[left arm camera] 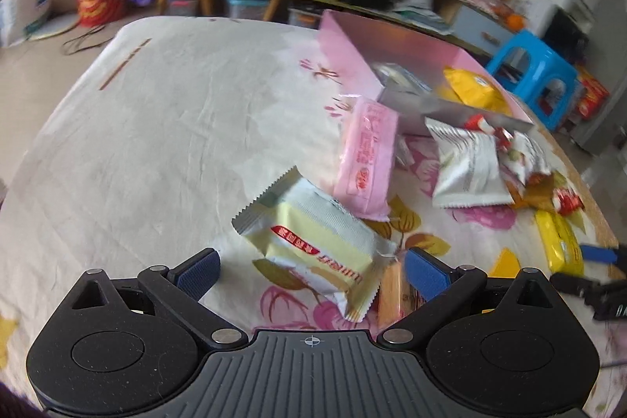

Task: Organize snacks
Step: 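Move both tools back over the remaining snacks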

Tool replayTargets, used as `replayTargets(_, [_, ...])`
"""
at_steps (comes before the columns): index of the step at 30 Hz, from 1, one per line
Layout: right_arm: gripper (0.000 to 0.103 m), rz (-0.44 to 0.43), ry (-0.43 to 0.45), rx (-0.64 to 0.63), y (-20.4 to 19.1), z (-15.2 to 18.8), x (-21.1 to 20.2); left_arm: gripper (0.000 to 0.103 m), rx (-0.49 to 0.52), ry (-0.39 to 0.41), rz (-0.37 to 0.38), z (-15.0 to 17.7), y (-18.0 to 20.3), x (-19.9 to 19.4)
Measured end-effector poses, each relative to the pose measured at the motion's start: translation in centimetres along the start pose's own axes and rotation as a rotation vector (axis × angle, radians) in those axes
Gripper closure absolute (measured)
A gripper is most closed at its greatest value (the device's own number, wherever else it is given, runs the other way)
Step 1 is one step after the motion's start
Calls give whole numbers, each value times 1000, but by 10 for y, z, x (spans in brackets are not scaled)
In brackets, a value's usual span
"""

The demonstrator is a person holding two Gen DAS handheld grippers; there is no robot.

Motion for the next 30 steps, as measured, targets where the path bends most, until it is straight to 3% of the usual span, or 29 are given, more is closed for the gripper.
replayTargets(9, [7, 58, -22, 20, -2, -10, 9, 2, -41, -38, -138, -4, 20, 15])
replayTargets(16, [7, 66, -32, 33, 0, -15, 14, 3, -15, -19, -183, -3, 26, 18])
replayTargets(24, [8, 82, -48, 44, -1, -18, 15, 13, -5, -2, -154, -1, 20, 8])
replayTargets(30, [8, 78, -75, 44, -1, -16, 12, 18, 68, -16, -81, 2, 10, 0])
Point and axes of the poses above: each gripper's, at about its wrist camera, not at the fingertips, and x roughly the way its jaws point, y to its right, z to its underside, the point moved 4 cm from there along x, roughly the way its jaws point, and after that the axes turned 14 degrees about -x, right-handed, at the moved point
